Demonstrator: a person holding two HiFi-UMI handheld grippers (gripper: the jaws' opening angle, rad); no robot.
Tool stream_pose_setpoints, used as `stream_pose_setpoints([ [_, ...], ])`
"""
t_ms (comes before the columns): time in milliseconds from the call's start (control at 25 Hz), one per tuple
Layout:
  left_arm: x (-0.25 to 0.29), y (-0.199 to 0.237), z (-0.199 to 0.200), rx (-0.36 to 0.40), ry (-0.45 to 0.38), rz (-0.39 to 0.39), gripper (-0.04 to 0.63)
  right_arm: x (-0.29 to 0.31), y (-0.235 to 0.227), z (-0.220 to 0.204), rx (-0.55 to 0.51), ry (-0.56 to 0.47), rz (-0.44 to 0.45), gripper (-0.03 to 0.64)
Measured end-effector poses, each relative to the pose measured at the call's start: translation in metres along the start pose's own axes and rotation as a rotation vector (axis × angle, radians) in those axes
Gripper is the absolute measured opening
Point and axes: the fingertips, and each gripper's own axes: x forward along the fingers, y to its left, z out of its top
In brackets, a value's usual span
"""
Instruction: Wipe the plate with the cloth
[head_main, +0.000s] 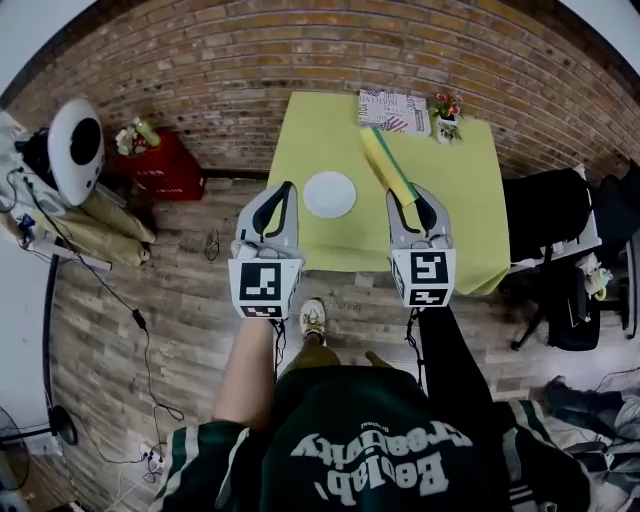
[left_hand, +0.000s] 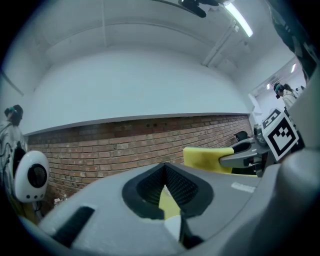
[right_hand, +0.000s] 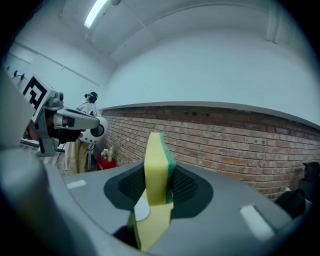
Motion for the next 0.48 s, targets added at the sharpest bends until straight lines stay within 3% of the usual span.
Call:
stream_pose_setpoints([
  [480,0.098,0.068,-0.027,-0.014,0.024,-0.09,0.003,0.108,0.0,-0.004,0.015,0.063,-0.05,0.133],
])
